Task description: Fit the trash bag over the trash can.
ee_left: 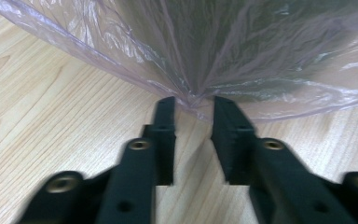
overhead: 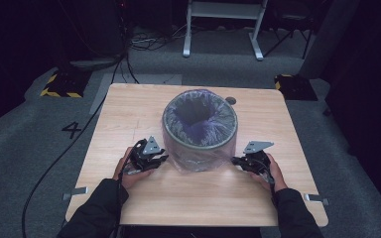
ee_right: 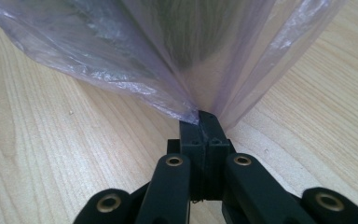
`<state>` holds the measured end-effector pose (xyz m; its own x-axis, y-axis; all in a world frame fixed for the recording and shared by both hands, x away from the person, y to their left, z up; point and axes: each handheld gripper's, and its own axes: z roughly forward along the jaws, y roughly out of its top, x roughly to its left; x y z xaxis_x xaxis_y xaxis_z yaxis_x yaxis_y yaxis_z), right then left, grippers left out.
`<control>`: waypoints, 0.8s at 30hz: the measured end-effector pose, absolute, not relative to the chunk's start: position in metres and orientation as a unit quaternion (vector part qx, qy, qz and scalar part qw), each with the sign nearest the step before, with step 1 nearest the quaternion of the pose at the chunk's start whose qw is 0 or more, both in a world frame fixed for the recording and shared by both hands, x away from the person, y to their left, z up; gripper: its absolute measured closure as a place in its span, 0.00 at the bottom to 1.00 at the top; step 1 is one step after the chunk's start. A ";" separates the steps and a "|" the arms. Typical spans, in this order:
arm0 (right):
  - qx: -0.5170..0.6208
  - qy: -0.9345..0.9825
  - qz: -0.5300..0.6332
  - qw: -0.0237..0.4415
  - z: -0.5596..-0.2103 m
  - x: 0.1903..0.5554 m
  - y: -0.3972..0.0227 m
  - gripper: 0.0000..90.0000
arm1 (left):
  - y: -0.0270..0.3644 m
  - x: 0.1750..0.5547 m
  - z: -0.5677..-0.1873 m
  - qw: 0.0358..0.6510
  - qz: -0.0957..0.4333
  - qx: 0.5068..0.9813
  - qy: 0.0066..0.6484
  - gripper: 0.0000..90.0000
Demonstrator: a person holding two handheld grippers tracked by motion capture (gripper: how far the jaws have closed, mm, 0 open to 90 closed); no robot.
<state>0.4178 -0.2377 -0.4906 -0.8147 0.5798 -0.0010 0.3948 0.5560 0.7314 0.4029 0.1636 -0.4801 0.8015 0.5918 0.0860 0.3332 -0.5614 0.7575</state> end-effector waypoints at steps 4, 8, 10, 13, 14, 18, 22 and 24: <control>0.282 0.868 0.390 0.122 -0.488 0.416 -0.242 0.79 | 0.170 0.399 -0.476 0.407 0.151 0.857 0.277 0.39; 0.296 0.857 0.405 0.120 -0.485 0.414 -0.251 0.57 | 0.175 0.388 -0.475 0.403 0.156 0.858 0.277 0.26; 0.300 0.851 0.415 0.117 -0.481 0.412 -0.257 0.45 | 0.176 0.382 -0.477 0.393 0.162 0.862 0.276 0.21; 0.305 0.843 0.427 0.122 -0.475 0.407 -0.266 0.32 | 0.178 0.372 -0.478 0.387 0.172 0.864 0.273 0.18; 0.304 0.840 0.433 0.123 -0.473 0.405 -0.268 0.28 | 0.178 0.370 -0.478 0.384 0.175 0.865 0.272 0.18; 0.307 0.833 0.436 0.145 -0.466 0.397 -0.276 0.25 | 0.178 0.359 -0.481 0.376 0.170 0.871 0.267 0.17; 0.306 0.823 0.453 0.155 -0.459 0.391 -0.282 0.25 | 0.178 0.352 -0.486 0.363 0.159 0.878 0.267 0.18; 0.305 0.816 0.462 0.168 -0.454 0.388 -0.284 0.25 | 0.179 0.349 -0.488 0.362 0.153 0.879 0.270 0.18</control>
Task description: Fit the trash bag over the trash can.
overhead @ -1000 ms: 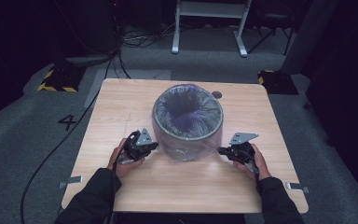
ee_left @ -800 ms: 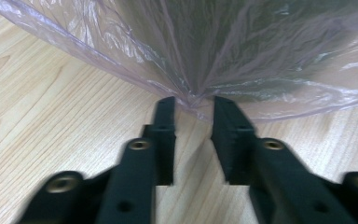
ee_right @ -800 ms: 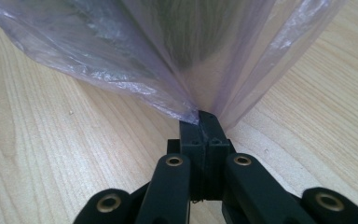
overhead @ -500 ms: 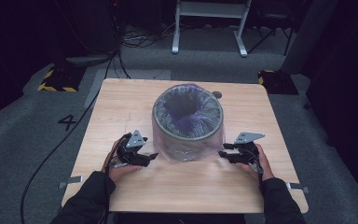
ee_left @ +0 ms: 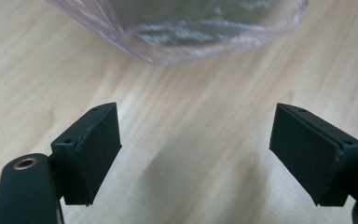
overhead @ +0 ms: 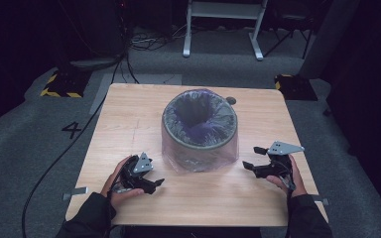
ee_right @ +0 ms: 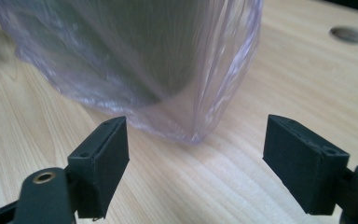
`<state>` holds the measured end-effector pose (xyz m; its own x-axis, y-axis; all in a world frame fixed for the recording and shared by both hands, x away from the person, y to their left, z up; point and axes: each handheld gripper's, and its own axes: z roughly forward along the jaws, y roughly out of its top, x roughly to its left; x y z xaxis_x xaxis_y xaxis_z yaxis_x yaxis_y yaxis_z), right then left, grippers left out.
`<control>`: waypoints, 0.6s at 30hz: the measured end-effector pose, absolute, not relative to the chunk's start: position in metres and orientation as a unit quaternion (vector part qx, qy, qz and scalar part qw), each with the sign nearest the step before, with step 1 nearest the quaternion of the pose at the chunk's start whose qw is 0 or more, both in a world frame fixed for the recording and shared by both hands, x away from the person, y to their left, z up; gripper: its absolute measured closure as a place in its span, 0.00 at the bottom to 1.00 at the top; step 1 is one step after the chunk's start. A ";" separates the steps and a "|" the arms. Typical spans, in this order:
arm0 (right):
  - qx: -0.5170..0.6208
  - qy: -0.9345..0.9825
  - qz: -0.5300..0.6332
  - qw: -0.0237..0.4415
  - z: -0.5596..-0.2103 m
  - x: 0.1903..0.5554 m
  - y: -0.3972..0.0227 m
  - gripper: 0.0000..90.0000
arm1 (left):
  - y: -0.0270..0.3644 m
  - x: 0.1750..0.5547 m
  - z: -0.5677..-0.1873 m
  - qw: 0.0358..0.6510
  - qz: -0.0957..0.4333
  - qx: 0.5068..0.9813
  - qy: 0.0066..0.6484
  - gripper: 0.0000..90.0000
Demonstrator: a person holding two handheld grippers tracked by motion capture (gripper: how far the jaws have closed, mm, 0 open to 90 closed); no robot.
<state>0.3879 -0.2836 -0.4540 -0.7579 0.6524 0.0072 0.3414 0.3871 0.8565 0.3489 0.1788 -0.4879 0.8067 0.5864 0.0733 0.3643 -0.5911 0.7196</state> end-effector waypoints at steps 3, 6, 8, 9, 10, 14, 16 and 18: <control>0.300 0.808 0.475 0.179 -0.446 0.385 -0.284 0.24 | 0.180 0.346 -0.490 0.359 0.146 0.880 0.276 0.18; 0.298 0.796 0.490 0.195 -0.435 0.381 -0.284 0.24 | 0.180 0.343 -0.492 0.350 0.143 0.882 0.281 0.18; 0.297 0.788 0.499 0.204 -0.429 0.379 -0.284 0.24 | 0.180 0.341 -0.494 0.348 0.139 0.884 0.279 0.18; 0.297 0.786 0.500 0.209 -0.426 0.379 -0.284 0.24 | 0.179 0.340 -0.495 0.345 0.135 0.886 0.279 0.18; 0.295 0.785 0.501 0.214 -0.423 0.378 -0.283 0.24 | 0.179 0.340 -0.496 0.342 0.133 0.888 0.278 0.18; 0.289 0.784 0.501 0.226 -0.417 0.375 -0.279 0.23 | 0.179 0.339 -0.499 0.345 0.125 0.885 0.285 0.17; 0.286 0.785 0.498 0.231 -0.414 0.375 -0.277 0.23 | 0.180 0.339 -0.500 0.351 0.120 0.883 0.287 0.17; 0.281 0.786 0.498 0.236 -0.411 0.374 -0.275 0.23 | 0.181 0.339 -0.502 0.358 0.114 0.880 0.290 0.17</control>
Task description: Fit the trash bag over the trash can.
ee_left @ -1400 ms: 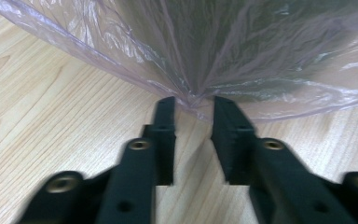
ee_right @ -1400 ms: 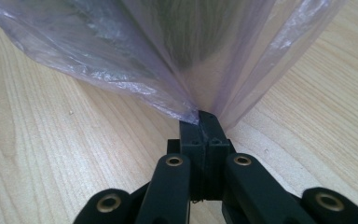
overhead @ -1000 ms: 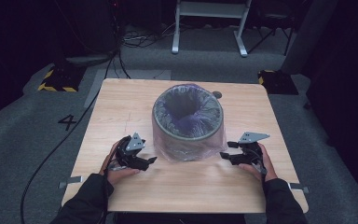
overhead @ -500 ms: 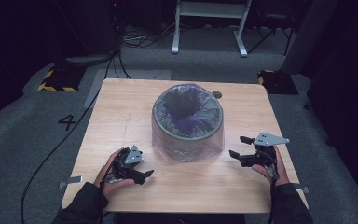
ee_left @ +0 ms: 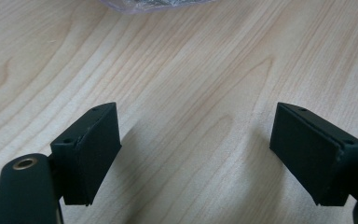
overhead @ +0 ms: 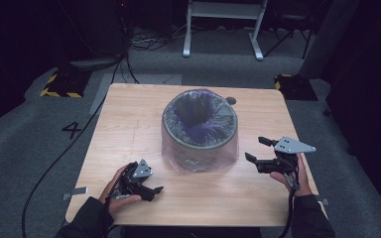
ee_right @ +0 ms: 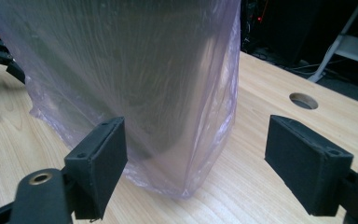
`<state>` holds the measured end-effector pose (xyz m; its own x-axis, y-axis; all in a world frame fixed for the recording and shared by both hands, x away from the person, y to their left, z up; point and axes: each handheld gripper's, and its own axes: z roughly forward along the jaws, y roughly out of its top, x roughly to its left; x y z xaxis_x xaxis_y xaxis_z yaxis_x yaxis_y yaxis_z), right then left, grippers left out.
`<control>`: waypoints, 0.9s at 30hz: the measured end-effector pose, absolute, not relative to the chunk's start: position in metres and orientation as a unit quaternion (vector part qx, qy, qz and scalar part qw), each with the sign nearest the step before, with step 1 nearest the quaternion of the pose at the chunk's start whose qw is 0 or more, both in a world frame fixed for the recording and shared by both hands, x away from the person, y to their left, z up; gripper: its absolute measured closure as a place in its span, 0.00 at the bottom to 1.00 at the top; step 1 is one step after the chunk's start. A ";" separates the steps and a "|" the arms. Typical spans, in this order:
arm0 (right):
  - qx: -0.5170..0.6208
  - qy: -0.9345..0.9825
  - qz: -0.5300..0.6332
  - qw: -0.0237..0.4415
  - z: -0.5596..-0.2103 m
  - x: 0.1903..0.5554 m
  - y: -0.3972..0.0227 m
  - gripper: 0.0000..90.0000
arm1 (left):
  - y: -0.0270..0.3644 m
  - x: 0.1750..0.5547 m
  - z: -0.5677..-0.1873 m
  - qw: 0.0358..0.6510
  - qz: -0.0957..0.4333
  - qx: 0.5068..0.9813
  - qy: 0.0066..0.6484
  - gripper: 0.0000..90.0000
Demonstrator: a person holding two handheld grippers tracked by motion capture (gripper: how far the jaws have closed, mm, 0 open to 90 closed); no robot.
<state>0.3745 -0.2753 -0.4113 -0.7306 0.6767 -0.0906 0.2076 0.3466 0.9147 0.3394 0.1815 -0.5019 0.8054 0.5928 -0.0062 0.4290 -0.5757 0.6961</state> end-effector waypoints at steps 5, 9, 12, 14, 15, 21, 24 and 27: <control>0.273 0.787 0.497 0.245 -0.401 0.375 -0.269 0.23 | 0.183 0.339 -0.504 0.367 0.116 0.877 0.287 0.16; 0.262 0.788 0.495 0.254 -0.388 0.376 -0.262 0.23 | 0.183 0.339 -0.504 0.367 0.116 0.877 0.287 0.16; 0.256 0.789 0.494 0.261 -0.379 0.378 -0.256 0.23 | 0.183 0.339 -0.504 0.367 0.116 0.877 0.287 0.16; 0.254 0.789 0.491 0.268 -0.372 0.380 -0.251 0.23 | 0.183 0.339 -0.504 0.368 0.116 0.877 0.286 0.16; 0.253 0.790 0.486 0.274 -0.368 0.381 -0.248 0.22 | 0.183 0.339 -0.504 0.368 0.115 0.877 0.286 0.16; 0.245 0.788 0.491 0.279 -0.345 0.390 -0.235 0.22 | 0.183 0.340 -0.504 0.367 0.114 0.878 0.284 0.15; 0.239 0.790 0.493 0.275 -0.338 0.395 -0.227 0.22 | 0.183 0.340 -0.504 0.367 0.114 0.878 0.284 0.16; 0.236 0.794 0.494 0.265 -0.332 0.403 -0.217 0.22 | 0.183 0.340 -0.504 0.367 0.115 0.879 0.283 0.16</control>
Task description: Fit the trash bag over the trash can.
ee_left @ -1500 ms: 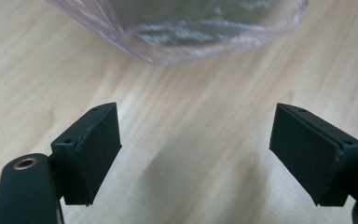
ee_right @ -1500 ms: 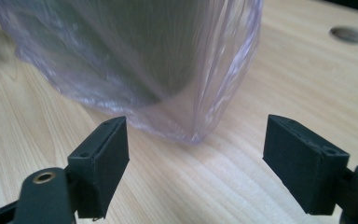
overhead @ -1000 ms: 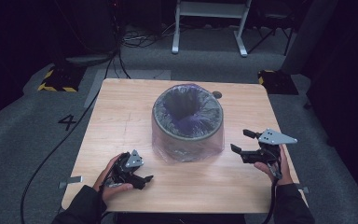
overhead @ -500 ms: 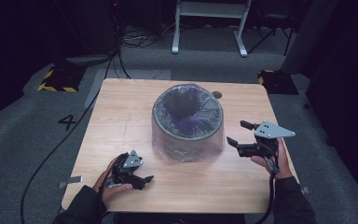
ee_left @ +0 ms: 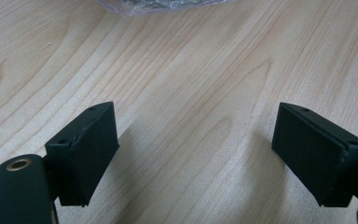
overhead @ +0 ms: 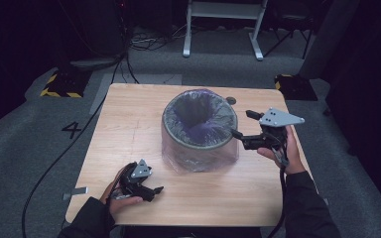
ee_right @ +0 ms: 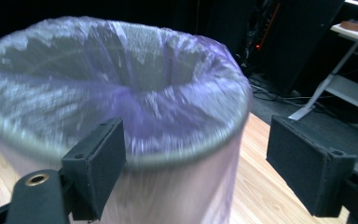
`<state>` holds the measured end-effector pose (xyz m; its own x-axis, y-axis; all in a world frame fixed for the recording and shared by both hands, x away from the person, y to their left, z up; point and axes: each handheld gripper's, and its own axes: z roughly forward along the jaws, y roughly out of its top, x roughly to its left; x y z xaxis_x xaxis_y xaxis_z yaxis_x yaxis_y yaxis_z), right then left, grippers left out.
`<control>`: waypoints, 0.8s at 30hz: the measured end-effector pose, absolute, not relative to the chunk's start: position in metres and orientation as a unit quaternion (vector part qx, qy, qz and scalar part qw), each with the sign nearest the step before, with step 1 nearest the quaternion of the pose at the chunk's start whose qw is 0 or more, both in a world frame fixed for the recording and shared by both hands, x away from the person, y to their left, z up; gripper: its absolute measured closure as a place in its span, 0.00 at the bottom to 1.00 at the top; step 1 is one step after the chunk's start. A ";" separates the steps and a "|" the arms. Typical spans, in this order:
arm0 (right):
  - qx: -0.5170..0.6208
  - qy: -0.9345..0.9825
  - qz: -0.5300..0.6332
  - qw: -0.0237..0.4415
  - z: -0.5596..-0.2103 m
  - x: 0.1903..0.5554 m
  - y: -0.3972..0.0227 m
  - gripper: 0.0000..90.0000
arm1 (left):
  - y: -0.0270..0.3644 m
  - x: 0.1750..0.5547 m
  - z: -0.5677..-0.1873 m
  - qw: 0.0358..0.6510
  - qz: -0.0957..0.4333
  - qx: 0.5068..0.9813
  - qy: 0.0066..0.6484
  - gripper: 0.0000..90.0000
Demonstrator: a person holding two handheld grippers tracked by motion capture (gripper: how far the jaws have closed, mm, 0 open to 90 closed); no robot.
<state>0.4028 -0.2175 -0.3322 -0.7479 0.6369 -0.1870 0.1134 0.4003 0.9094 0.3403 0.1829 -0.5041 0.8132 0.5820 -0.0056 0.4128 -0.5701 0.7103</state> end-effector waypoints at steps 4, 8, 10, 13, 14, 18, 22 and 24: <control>0.232 0.800 0.493 0.251 -0.328 0.413 -0.205 0.21 | 0.183 0.340 -0.504 0.367 0.115 0.879 0.283 0.16; 0.233 0.806 0.487 0.242 -0.327 0.422 -0.196 0.22 | 0.183 0.340 -0.504 0.367 0.115 0.878 0.283 0.16; 0.238 0.806 0.485 0.243 -0.327 0.425 -0.192 0.22 | 0.183 0.340 -0.504 0.367 0.116 0.878 0.283 0.16; 0.241 0.807 0.486 0.233 -0.326 0.430 -0.188 0.22 | 0.183 0.340 -0.504 0.367 0.116 0.878 0.283 0.16; 0.242 0.809 0.483 0.232 -0.326 0.432 -0.186 0.22 | 0.183 0.340 -0.504 0.367 0.116 0.878 0.283 0.16; 0.245 0.818 0.464 0.236 -0.328 0.437 -0.180 0.25 | 0.183 0.340 -0.504 0.367 0.116 0.878 0.283 0.16; 0.247 0.824 0.454 0.232 -0.329 0.442 -0.173 0.25 | 0.183 0.340 -0.504 0.367 0.116 0.879 0.283 0.16; 0.249 0.826 0.453 0.225 -0.329 0.445 -0.168 0.25 | 0.183 0.340 -0.504 0.367 0.116 0.878 0.283 0.16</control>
<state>0.4453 -0.1675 -0.3288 -0.7748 0.6150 -0.1468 0.2065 0.4656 0.8606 0.3402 0.1829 -0.5041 0.8128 0.5825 -0.0049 0.4128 -0.5701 0.7103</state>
